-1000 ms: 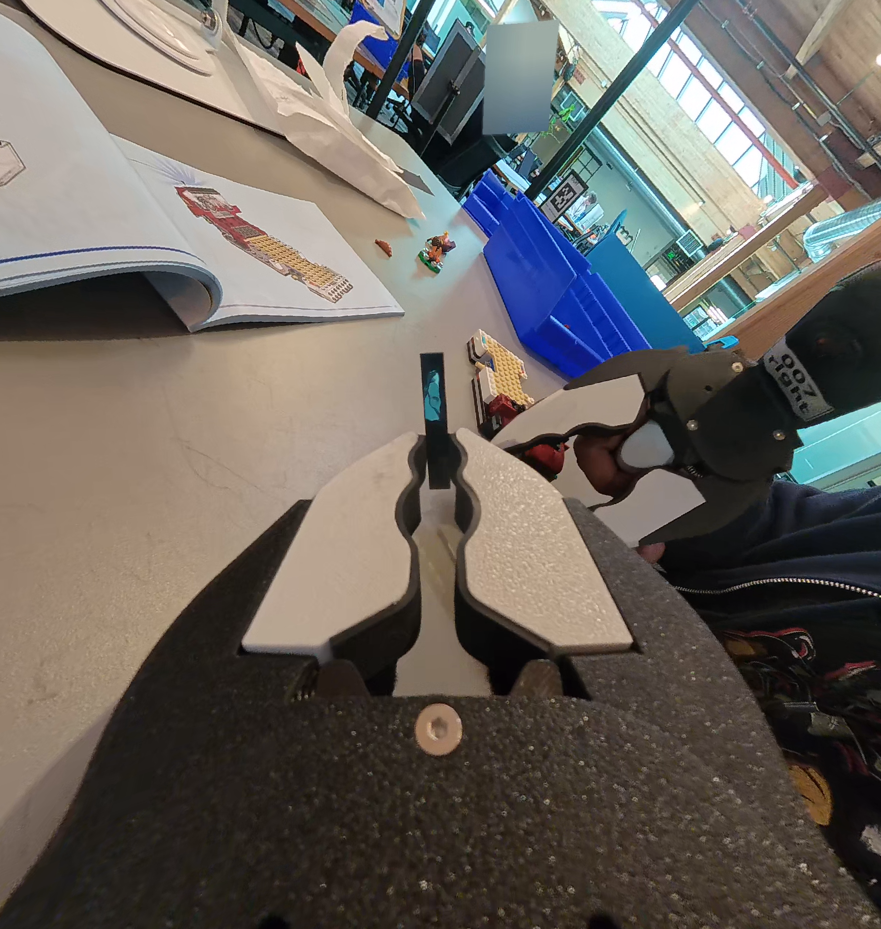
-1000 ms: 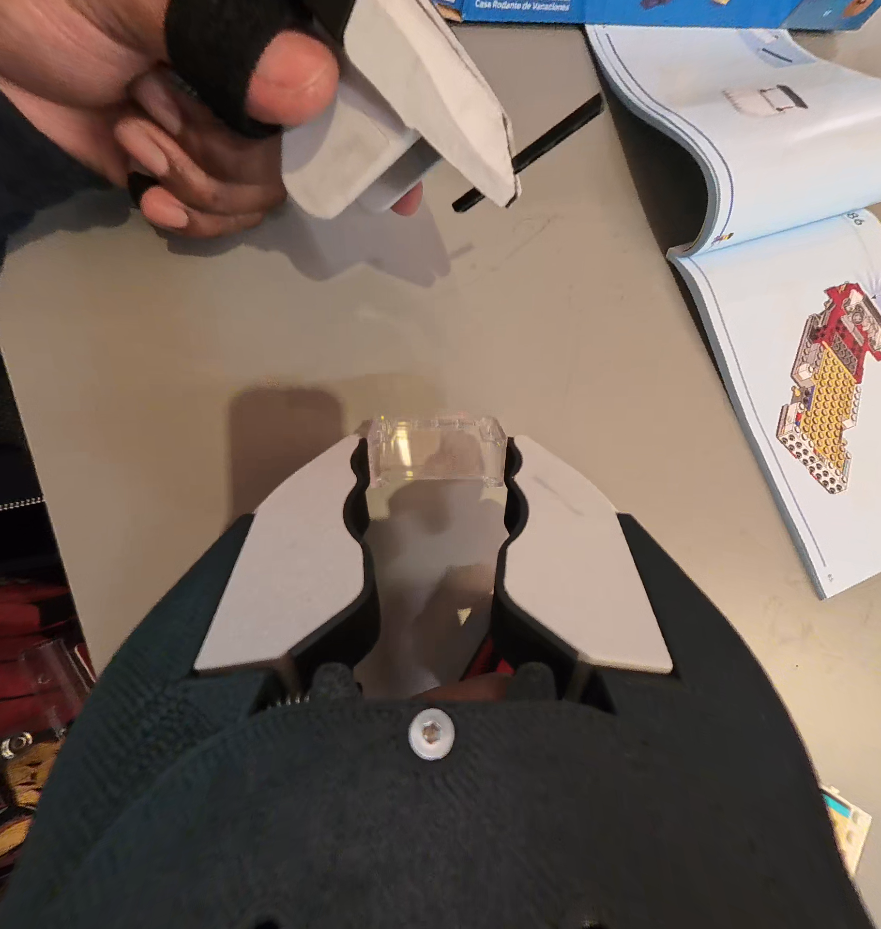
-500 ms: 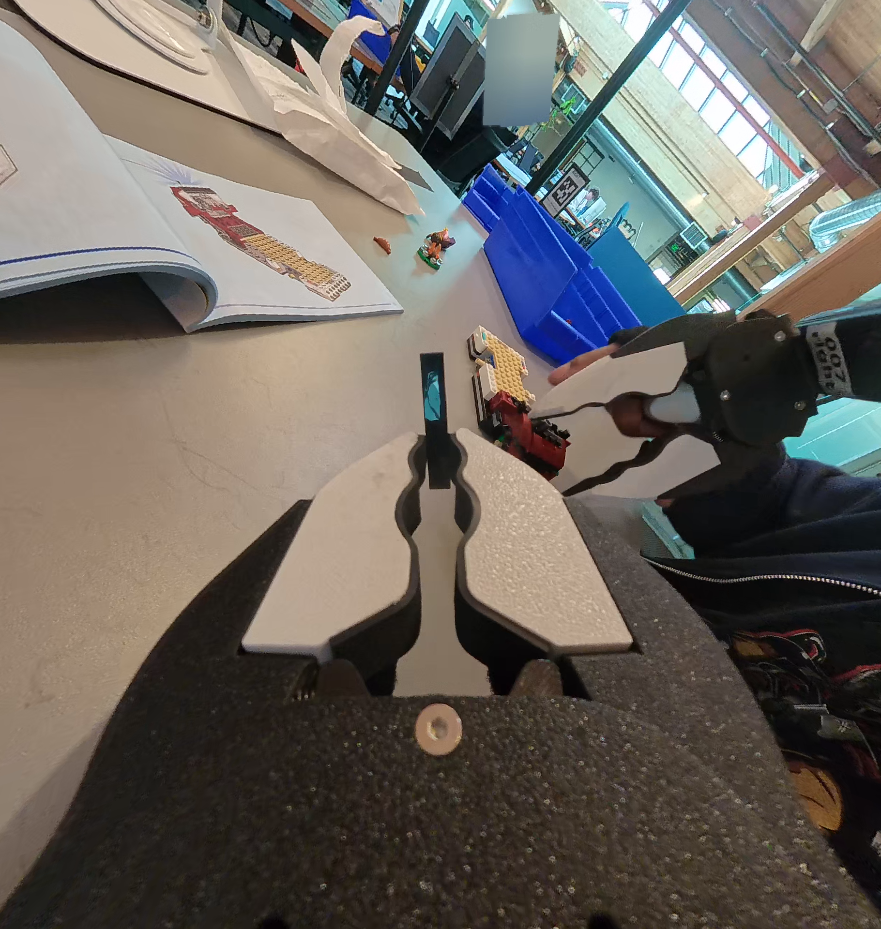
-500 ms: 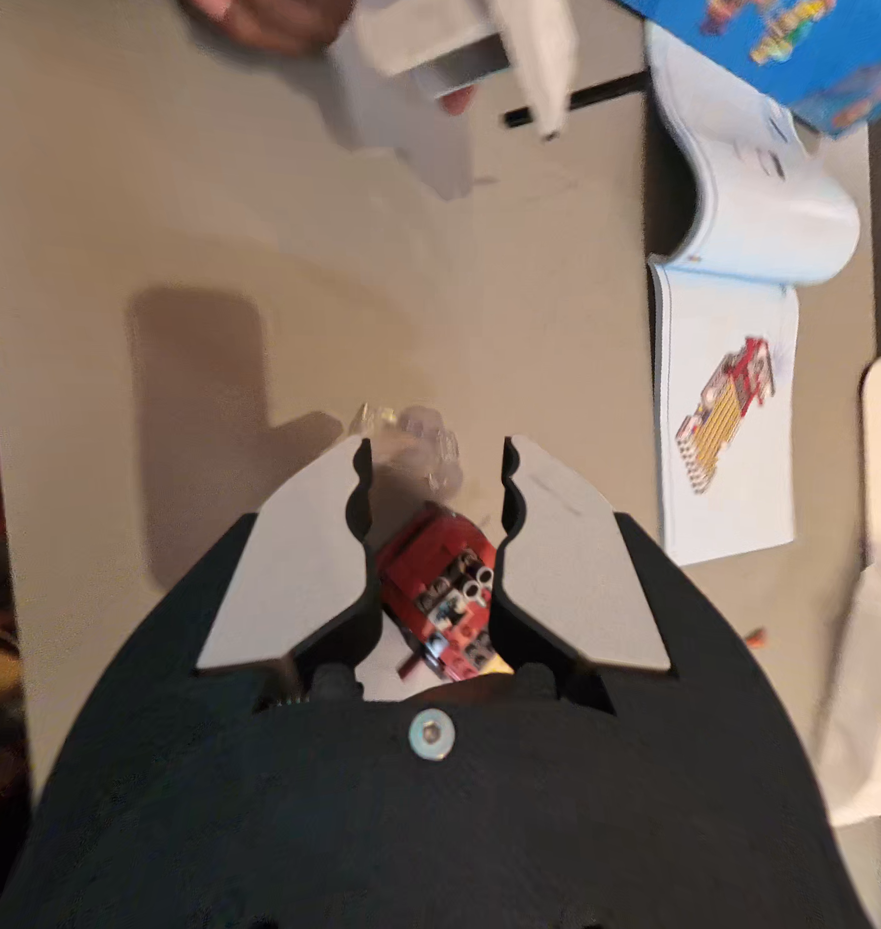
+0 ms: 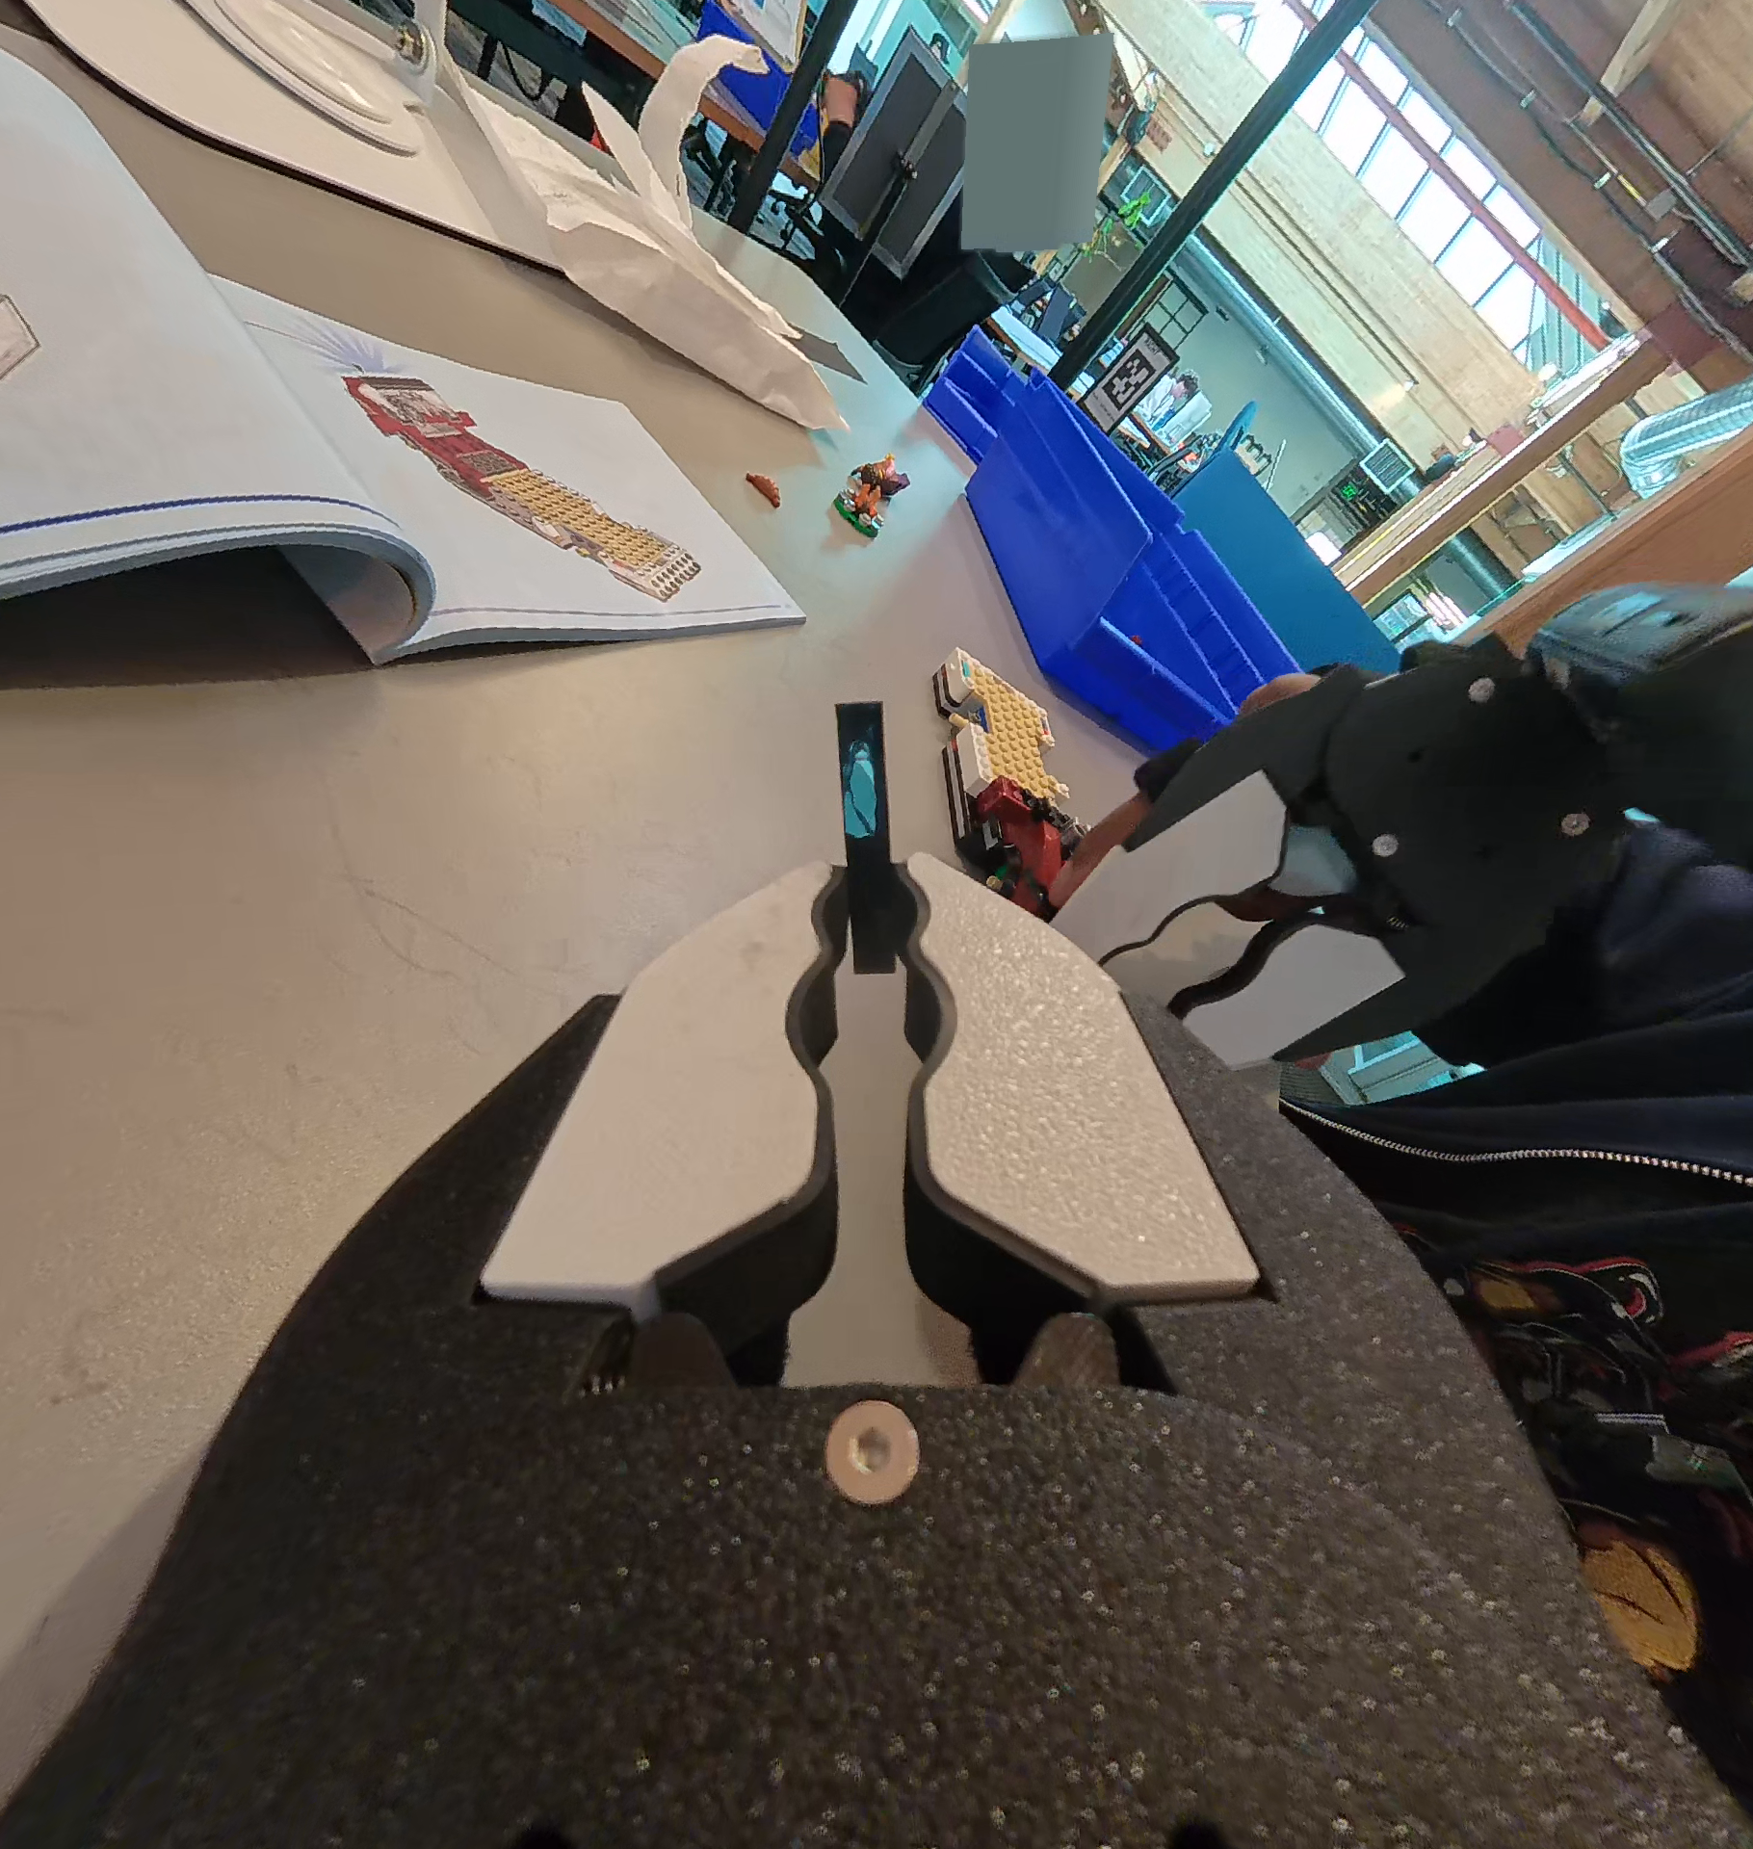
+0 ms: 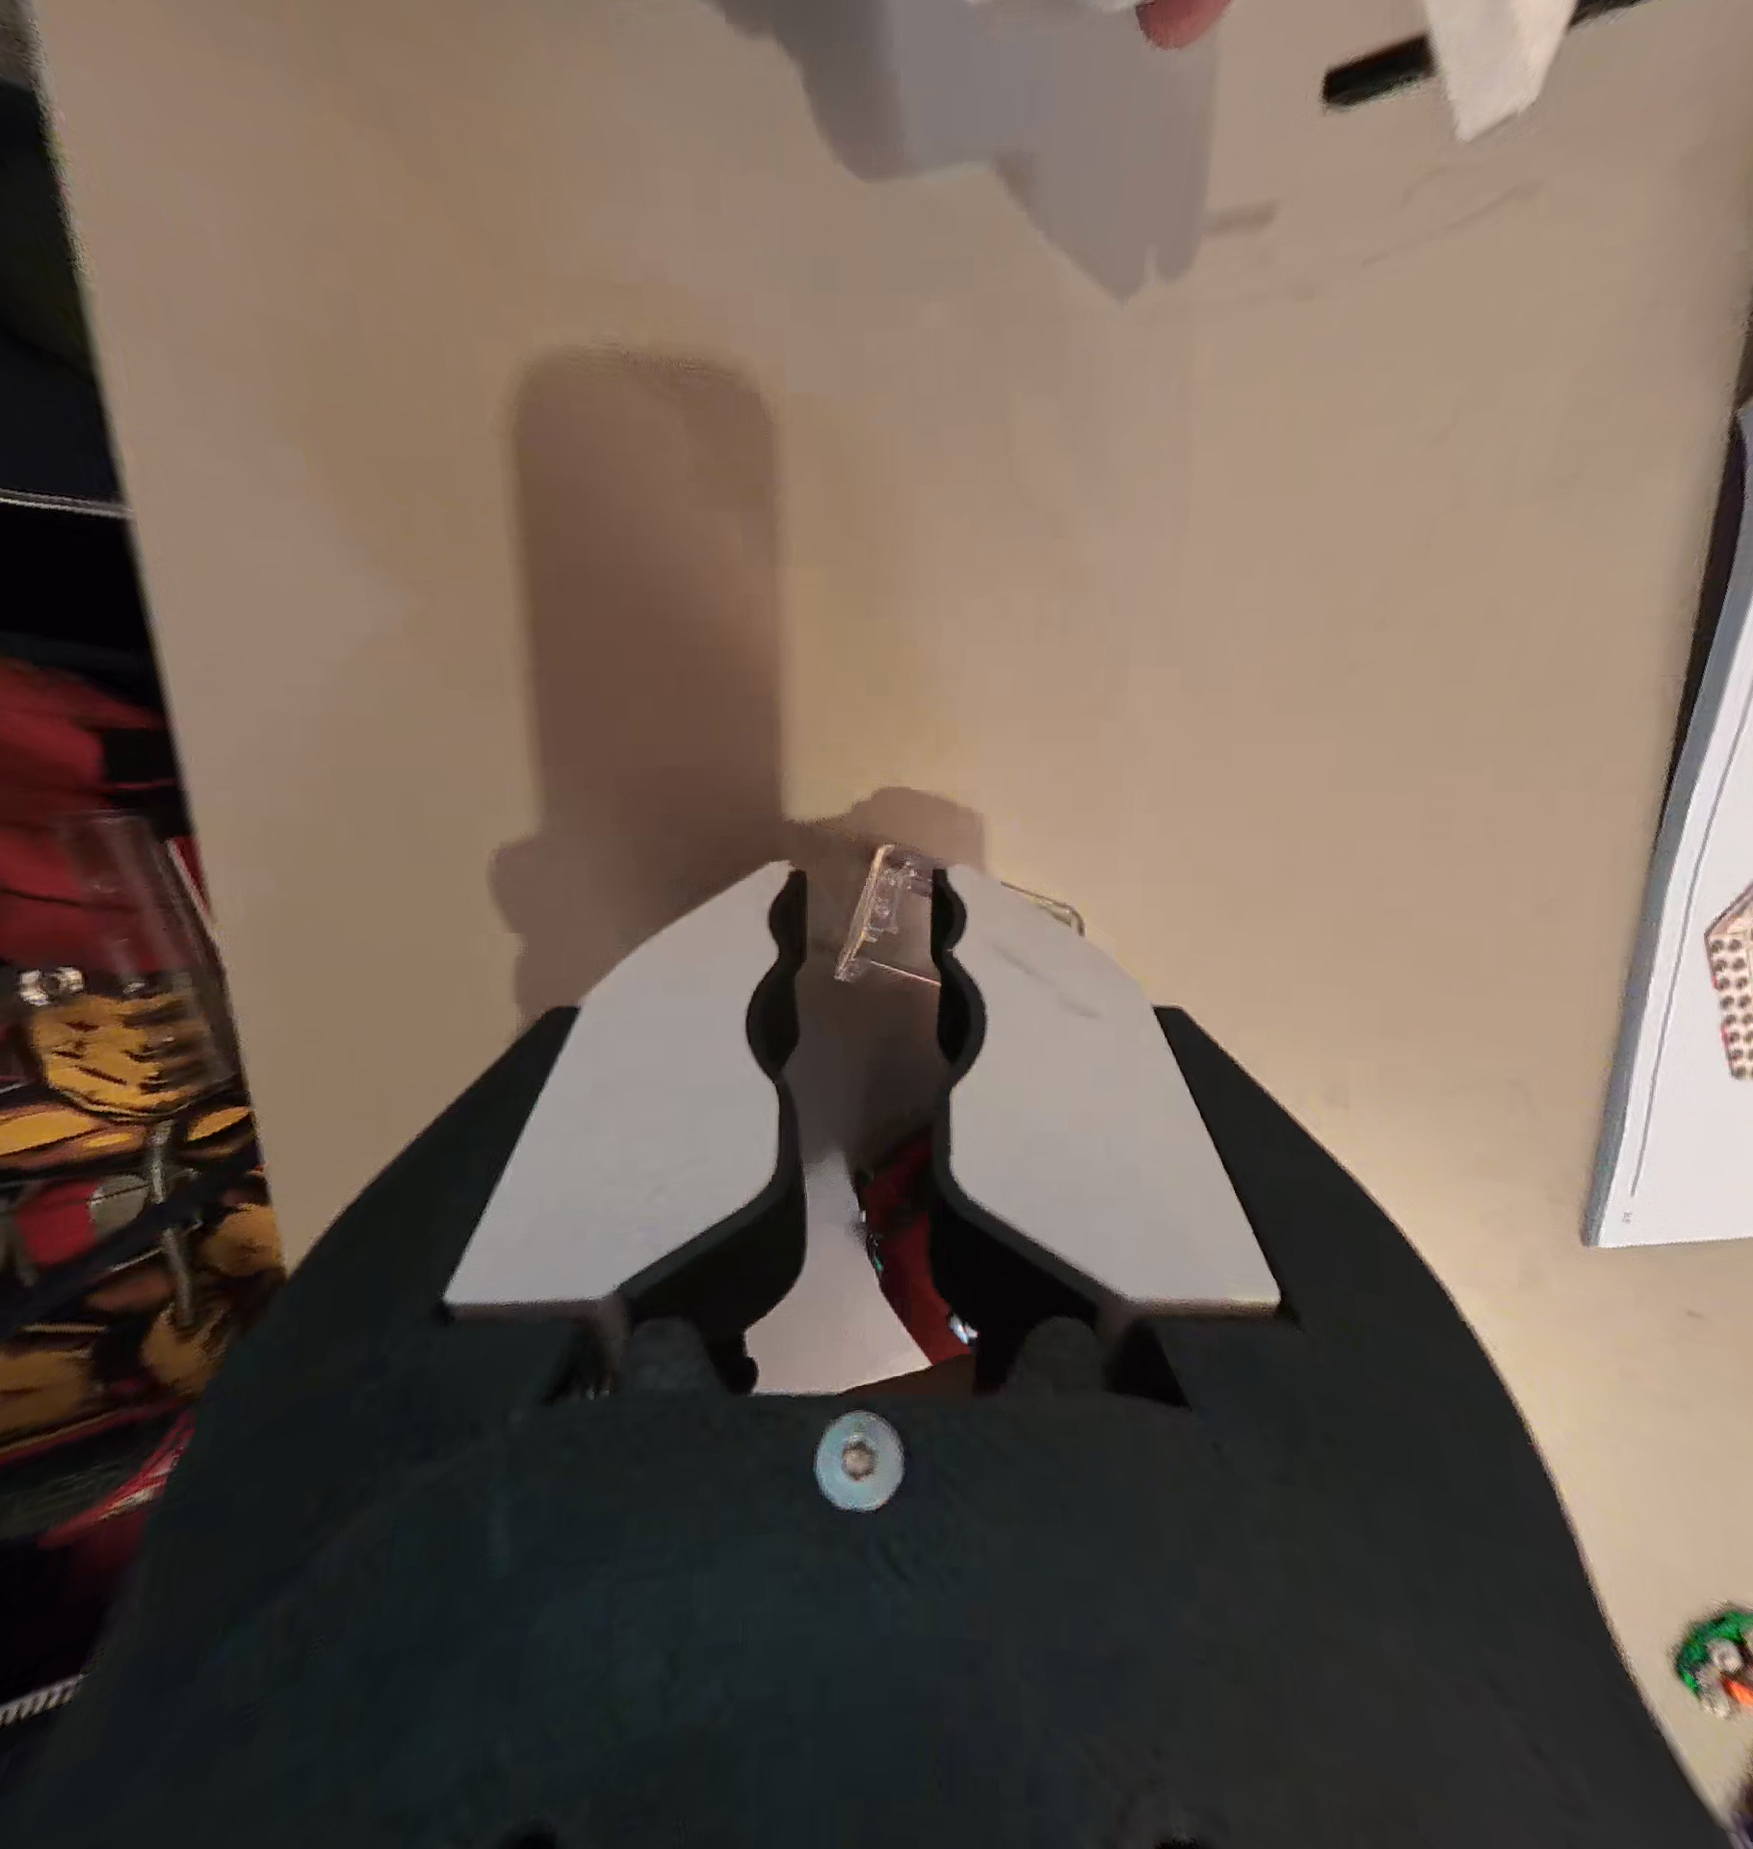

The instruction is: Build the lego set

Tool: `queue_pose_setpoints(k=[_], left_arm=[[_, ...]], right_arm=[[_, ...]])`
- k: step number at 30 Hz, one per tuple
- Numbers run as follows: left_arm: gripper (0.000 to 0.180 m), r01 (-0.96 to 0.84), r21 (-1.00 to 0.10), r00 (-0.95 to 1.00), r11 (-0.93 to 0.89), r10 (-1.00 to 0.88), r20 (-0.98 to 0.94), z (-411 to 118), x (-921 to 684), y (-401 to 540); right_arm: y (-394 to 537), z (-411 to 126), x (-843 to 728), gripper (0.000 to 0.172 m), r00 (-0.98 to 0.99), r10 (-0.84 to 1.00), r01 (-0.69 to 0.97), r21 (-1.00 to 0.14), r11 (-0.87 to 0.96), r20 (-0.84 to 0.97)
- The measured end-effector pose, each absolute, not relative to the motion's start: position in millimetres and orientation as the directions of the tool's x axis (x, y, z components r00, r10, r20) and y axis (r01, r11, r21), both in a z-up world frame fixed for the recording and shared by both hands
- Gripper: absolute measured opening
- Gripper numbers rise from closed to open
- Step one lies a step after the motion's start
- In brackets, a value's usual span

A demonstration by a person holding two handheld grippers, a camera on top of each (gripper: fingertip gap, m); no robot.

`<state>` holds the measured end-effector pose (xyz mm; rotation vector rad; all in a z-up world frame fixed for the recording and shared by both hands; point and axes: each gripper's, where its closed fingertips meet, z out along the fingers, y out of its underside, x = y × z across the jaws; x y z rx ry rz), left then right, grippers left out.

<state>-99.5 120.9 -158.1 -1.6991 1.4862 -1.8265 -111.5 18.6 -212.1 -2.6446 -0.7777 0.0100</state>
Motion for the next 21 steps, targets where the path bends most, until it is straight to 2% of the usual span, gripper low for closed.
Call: queue_pose_setpoints(k=[4, 9, 11, 13, 17, 19, 21], left_arm=[[0.008, -0.446, -0.777, -0.302, -0.443, -0.743, 0.597, -158.6, -99.7, 118.9], [0.008, -0.448, -0.781, -0.305, -0.434, -0.747, 0.59, -158.7, -99.8, 117.8], [0.008, -0.45, -0.782, -0.305, -0.431, -0.749, 0.588, -159.2, -99.7, 117.3], [0.008, -0.45, -0.782, -0.304, -0.432, -0.749, 0.588, -159.1, -99.5, 117.6], [0.008, -0.45, -0.78, -0.3, -0.434, -0.749, 0.59, -159.4, -99.2, 118.2], [0.008, -0.45, -0.781, -0.299, -0.433, -0.751, 0.589, -159.7, -99.1, 118.1], [0.008, -0.451, -0.78, -0.297, -0.433, -0.752, 0.589, -160.0, -98.8, 118.3]], right_arm=[[14.5, -222.8, -103.6, 0.011, 0.854, 0.487, 0.521, -0.306, -0.797, 0.186], [8.2, -219.8, -115.7, 0.009, 0.874, 0.455, 0.485, -0.386, -0.785, 0.173], [10.3, -213.5, -118.6, 0.009, 0.876, 0.437, 0.481, -0.45, -0.752, 0.204], [14.3, -201.8, -124.0, 0.009, 0.909, 0.379, 0.406, -0.563, -0.72, 0.172], [18.5, -169.5, -145.7, 0.009, 0.961, 0.27, 0.105, -0.825, -0.555, -0.059], [12.9, -169.4, -144.8, 0.009, 0.978, 0.182, 0.002, -0.875, -0.485, -0.098], [-0.2, -186.1, -143.2, 0.009, 0.988, 0.115, -0.029, -0.853, -0.52, -0.104]])
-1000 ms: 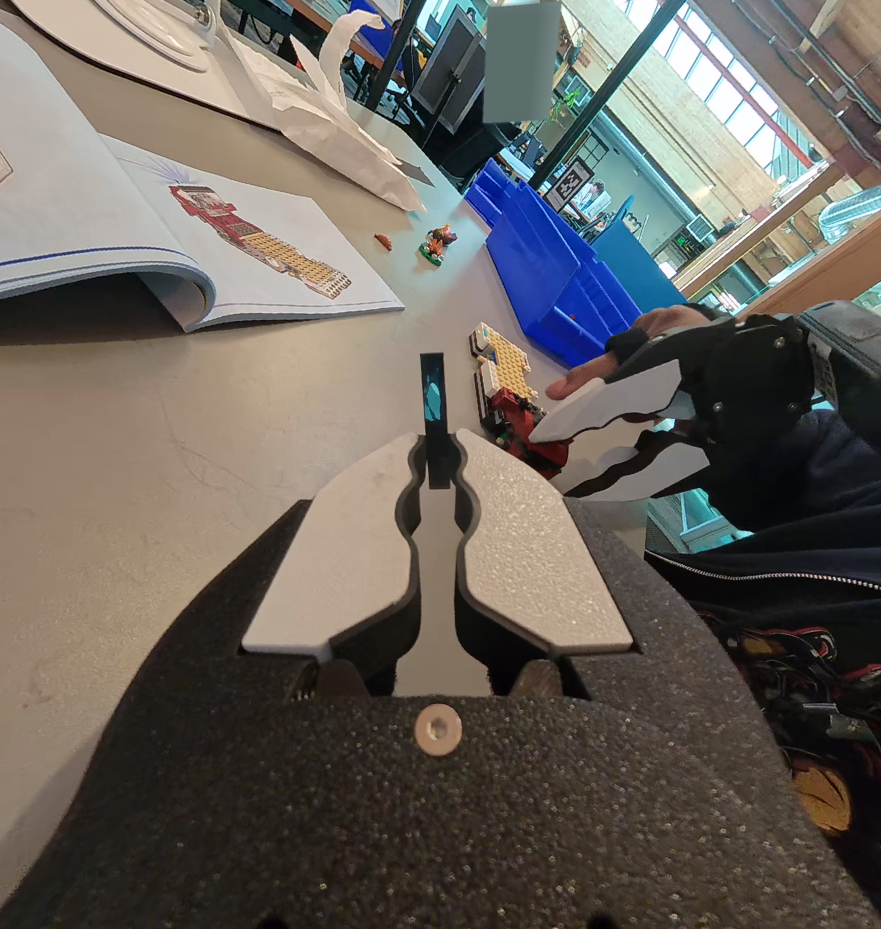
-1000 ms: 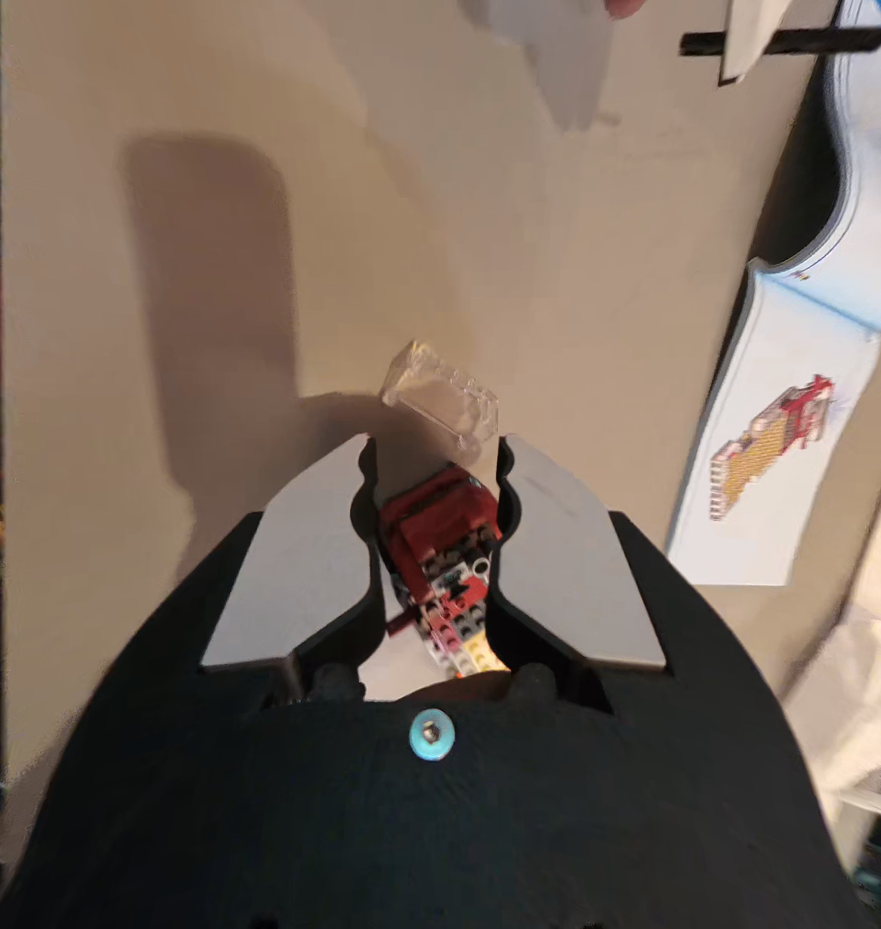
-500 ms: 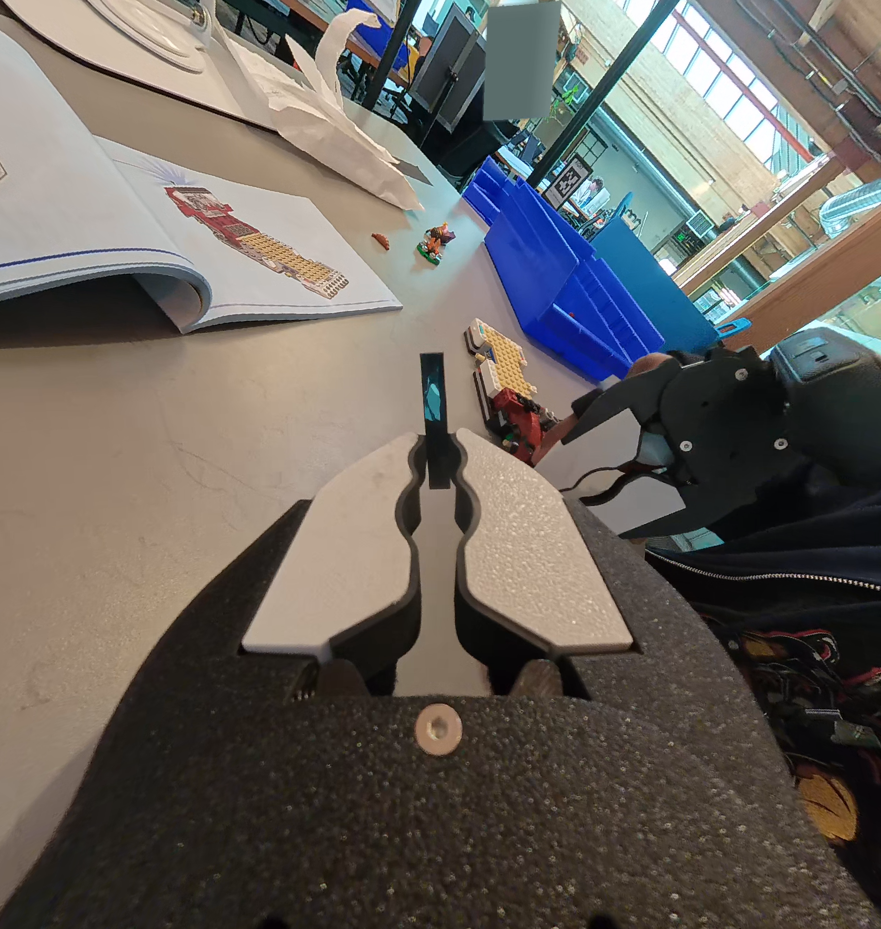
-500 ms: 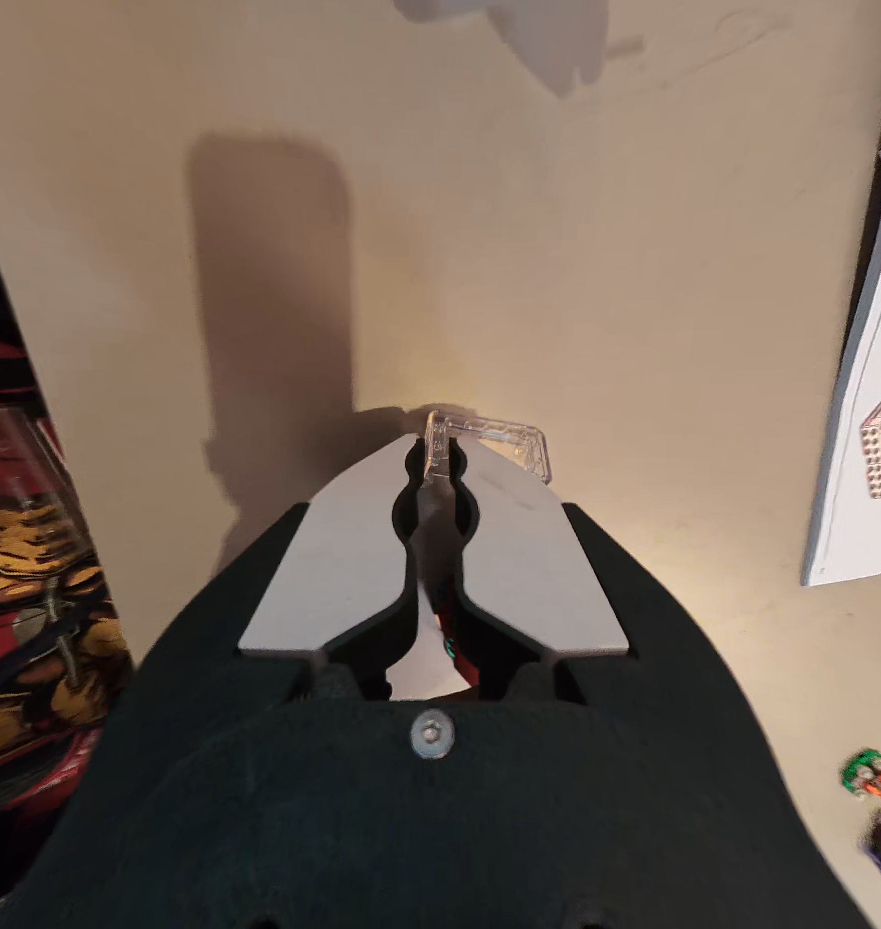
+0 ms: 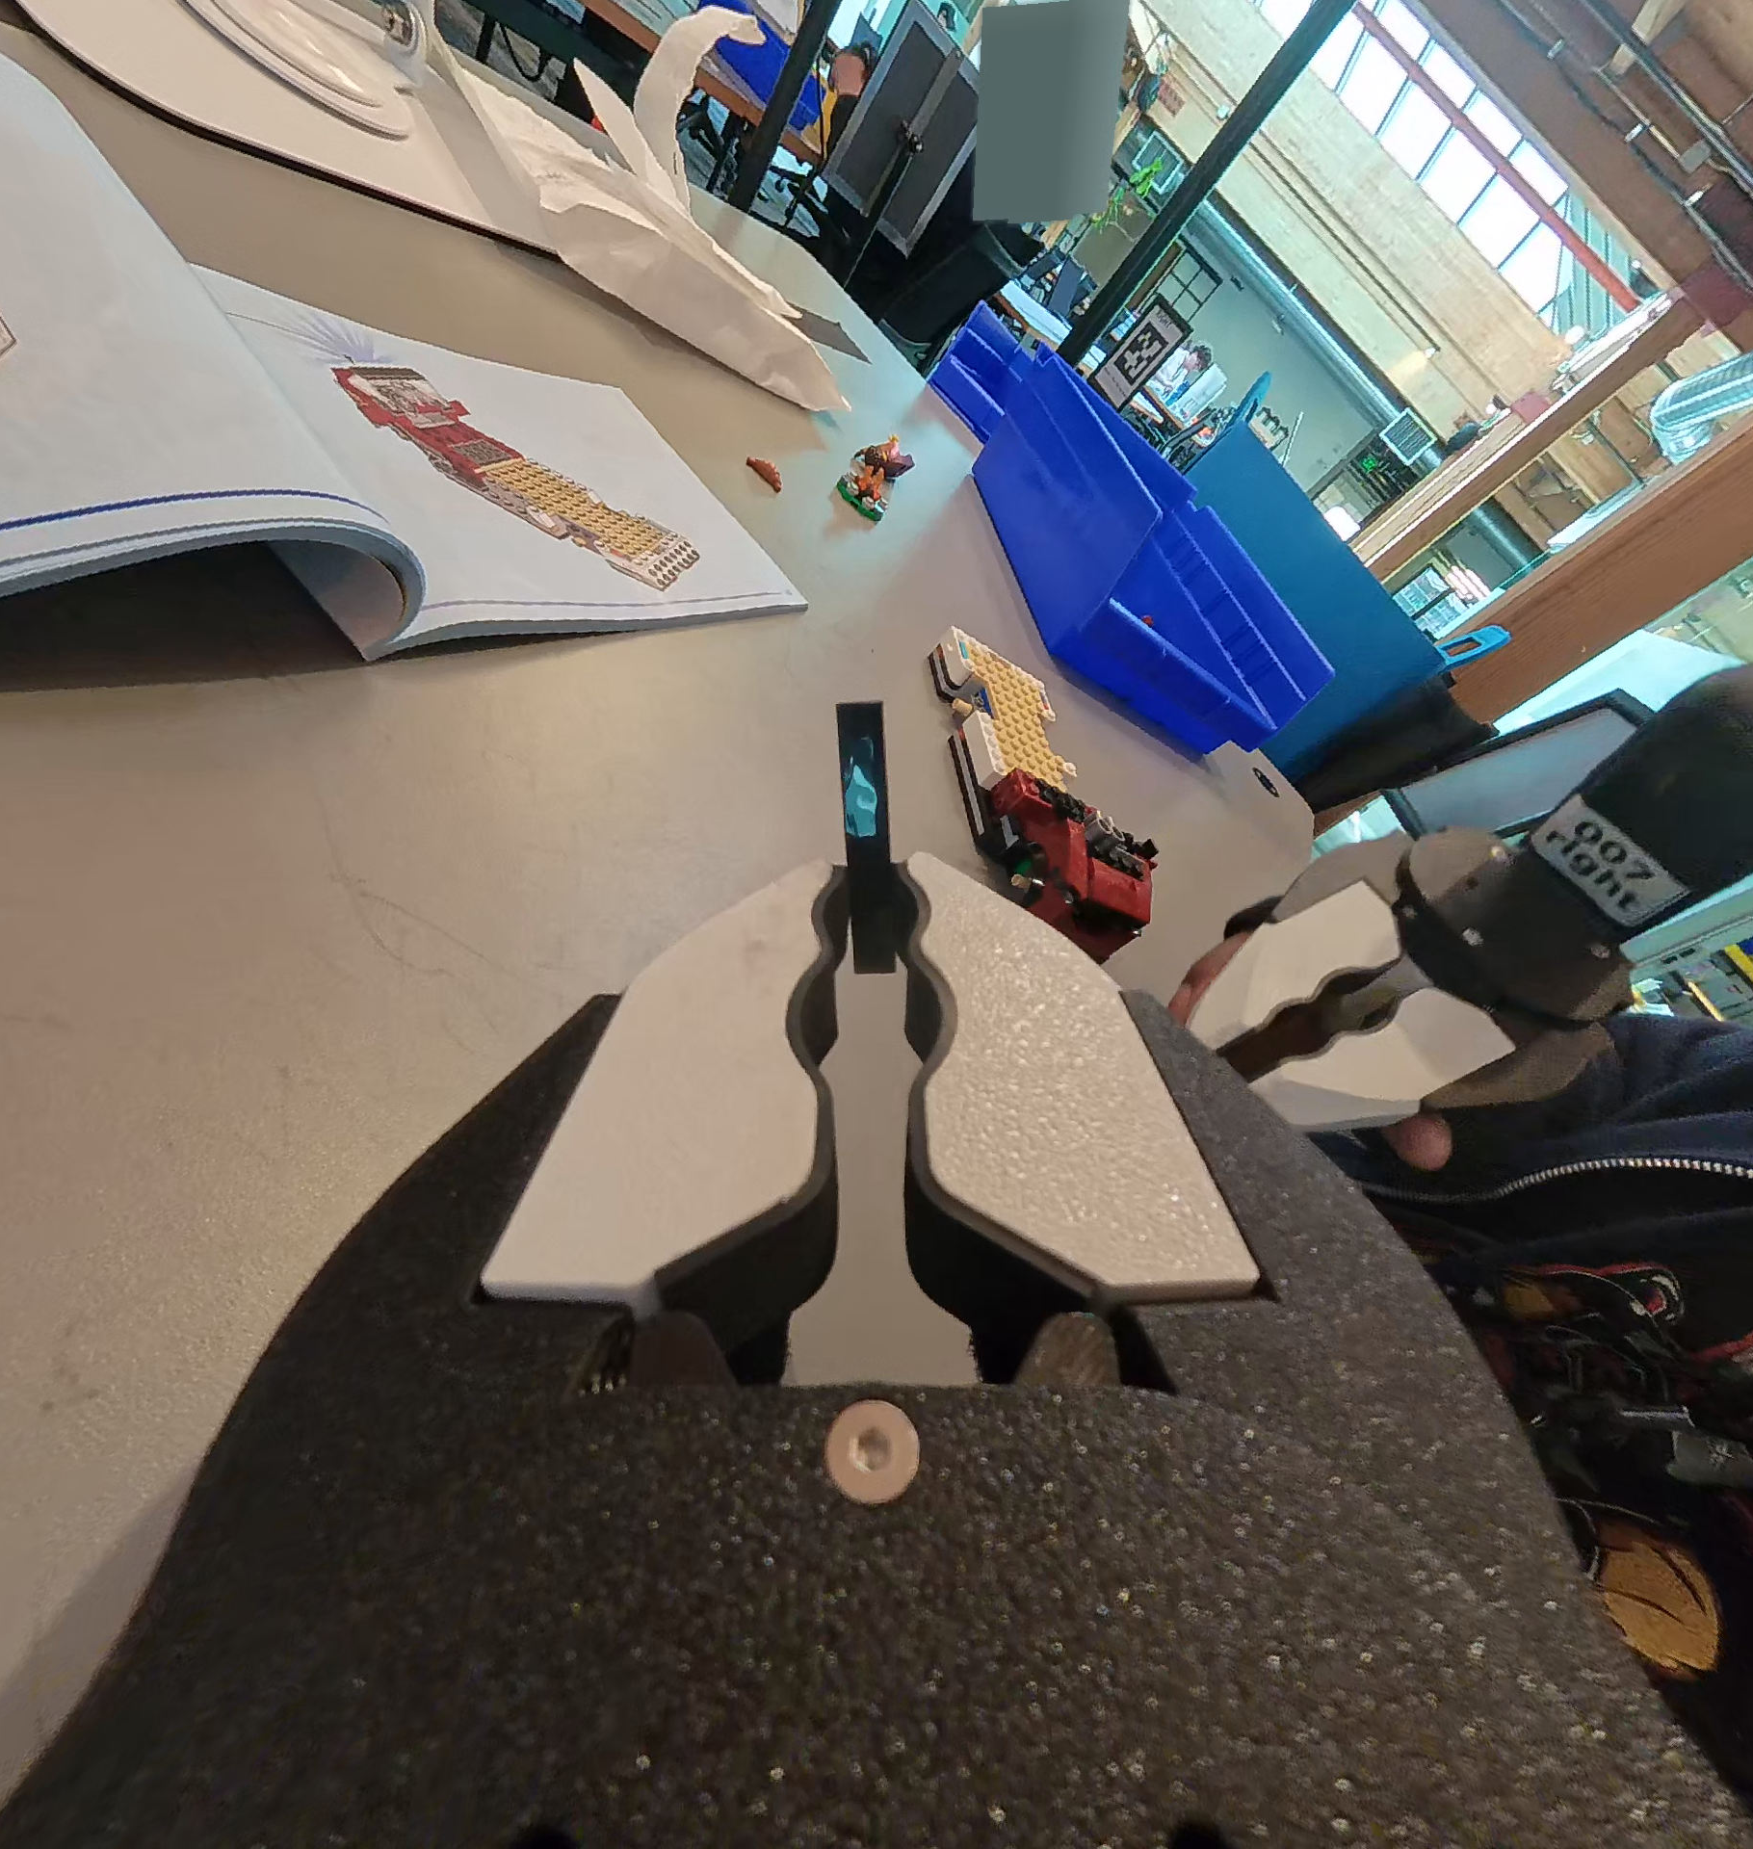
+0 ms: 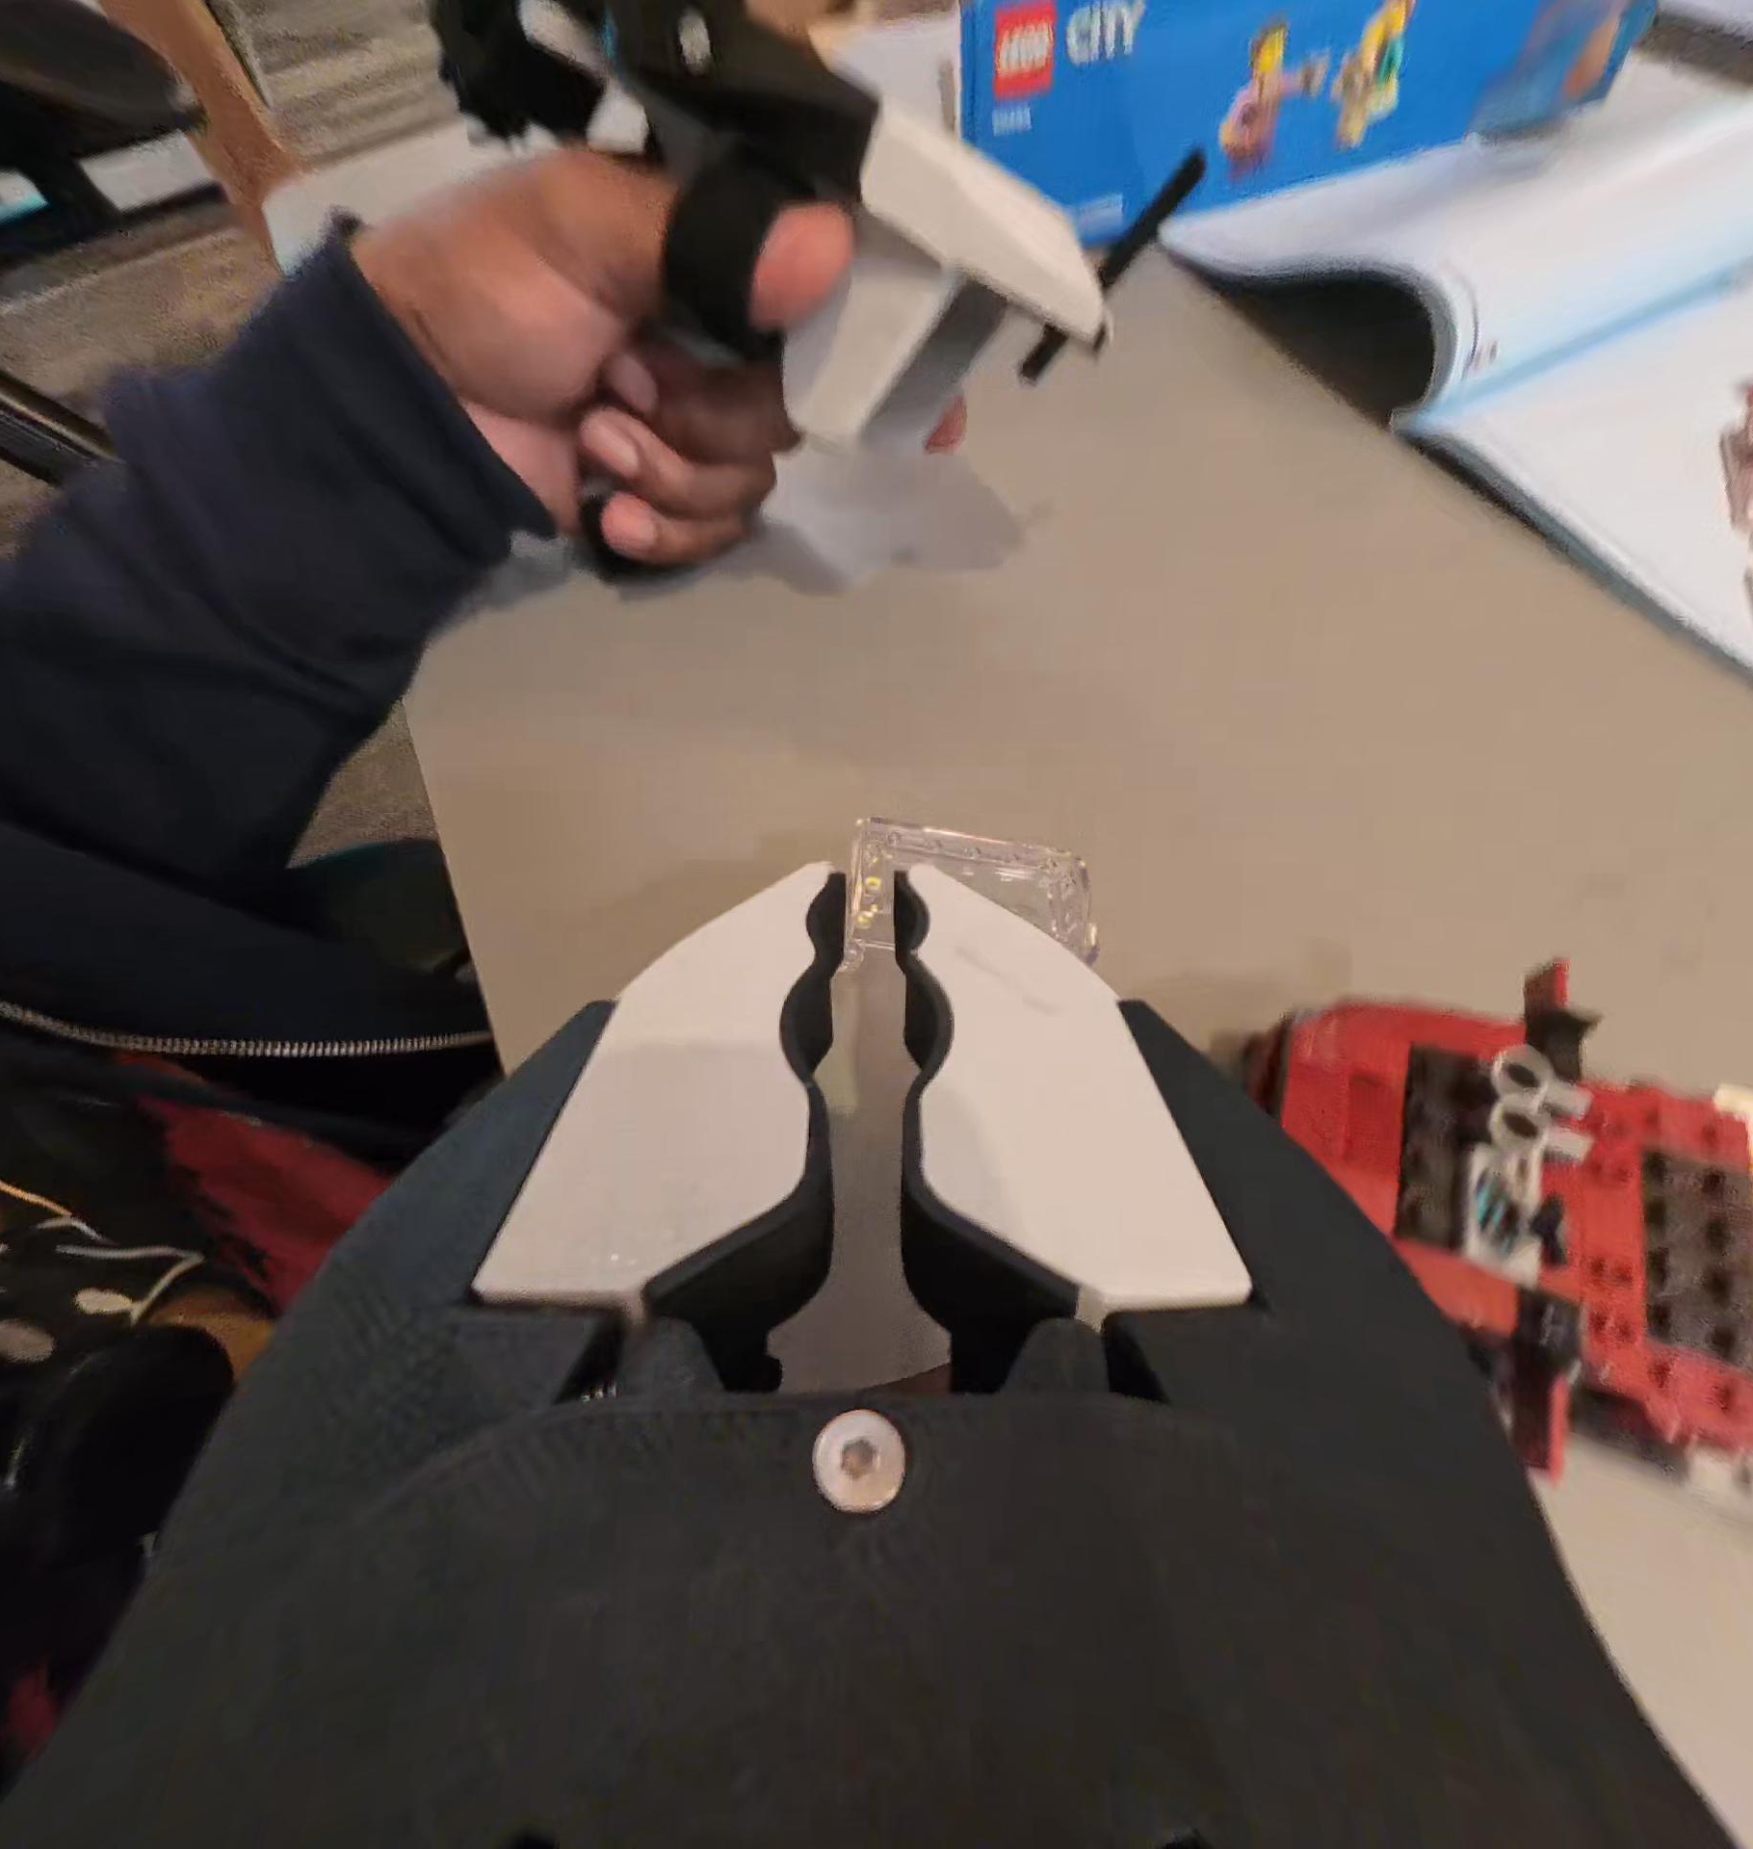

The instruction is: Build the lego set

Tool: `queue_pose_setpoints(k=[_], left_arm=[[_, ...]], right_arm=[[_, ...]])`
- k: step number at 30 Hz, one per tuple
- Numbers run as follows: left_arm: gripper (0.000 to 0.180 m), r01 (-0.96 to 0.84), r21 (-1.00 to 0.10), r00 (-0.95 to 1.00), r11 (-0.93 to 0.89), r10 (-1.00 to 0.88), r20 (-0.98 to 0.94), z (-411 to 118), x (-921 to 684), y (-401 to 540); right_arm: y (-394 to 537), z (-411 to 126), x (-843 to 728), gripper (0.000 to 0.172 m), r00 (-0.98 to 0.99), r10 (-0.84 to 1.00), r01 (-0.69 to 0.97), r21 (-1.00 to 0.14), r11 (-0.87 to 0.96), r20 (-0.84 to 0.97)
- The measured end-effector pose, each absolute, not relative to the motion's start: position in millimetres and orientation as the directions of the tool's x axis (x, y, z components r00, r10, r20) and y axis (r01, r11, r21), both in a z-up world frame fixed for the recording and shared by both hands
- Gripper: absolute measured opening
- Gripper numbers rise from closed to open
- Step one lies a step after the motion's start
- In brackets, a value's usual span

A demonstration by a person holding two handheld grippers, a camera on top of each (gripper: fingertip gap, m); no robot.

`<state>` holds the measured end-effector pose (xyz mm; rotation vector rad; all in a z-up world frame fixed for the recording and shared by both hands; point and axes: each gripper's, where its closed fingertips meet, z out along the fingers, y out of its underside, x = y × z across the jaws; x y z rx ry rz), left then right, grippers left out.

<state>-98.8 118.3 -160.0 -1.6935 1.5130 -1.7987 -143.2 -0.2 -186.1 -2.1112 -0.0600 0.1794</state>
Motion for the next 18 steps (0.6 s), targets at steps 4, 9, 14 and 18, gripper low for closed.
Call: queue_pose_setpoints(k=[4, 9, 14, 18], left_arm=[[0.008, -0.456, -0.78, -0.29, -0.429, -0.757, 0.586, -161.4, -97.9, 118.2], [0.008, -0.443, -0.796, -0.288, -0.412, -0.776, 0.562, -161.0, -98.2, 116.0], [0.008, -0.415, -0.804, -0.3, -0.427, -0.77, 0.564, -156.5, -103.6, 106.5], [0.008, -0.342, -0.817, -0.297, -0.465, -0.771, 0.563, -147.4, -107.8, 103.8]], right_arm=[[-20.8, -190.7, -135.1, 0.009, 0.99, 0.007, -0.114, -0.838, -0.534, -0.139], [-37.2, -192.3, -129.0, 0.017, 0.989, -0.006, -0.128, -0.827, -0.547, -0.15], [-49.2, -180.8, -107.1, 0.019, 0.979, 0.157, 0.194, -0.799, -0.568, 0.126], [-50.6, -179.1, -95.5, 0.023, 0.808, 0.486, 0.582, -0.575, -0.575, 0.333]])
